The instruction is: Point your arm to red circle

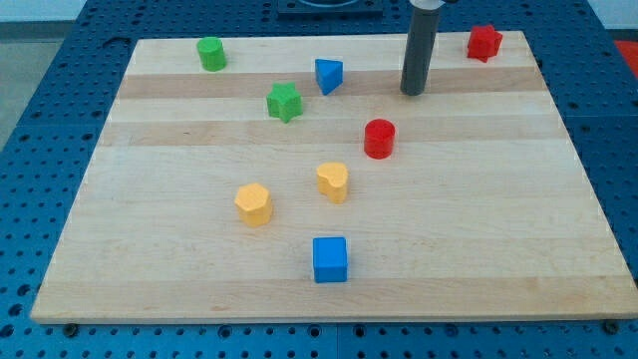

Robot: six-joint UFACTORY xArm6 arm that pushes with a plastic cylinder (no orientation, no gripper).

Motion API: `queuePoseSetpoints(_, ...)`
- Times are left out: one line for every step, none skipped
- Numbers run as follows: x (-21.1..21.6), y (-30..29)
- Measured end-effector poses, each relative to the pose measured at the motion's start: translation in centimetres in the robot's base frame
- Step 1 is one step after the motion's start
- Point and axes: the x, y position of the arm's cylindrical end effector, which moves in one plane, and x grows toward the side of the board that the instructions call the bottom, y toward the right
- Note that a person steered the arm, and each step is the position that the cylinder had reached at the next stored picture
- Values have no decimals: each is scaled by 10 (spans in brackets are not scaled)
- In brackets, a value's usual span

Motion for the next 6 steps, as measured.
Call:
queuePoseSetpoints(9, 0)
queuePoseSetpoints(20, 0)
queuePoseSetpoints(20, 0)
queuePoseSetpoints(21, -3)
queuePoseSetpoints(21, -3)
queuePoseSetpoints(23, -13)
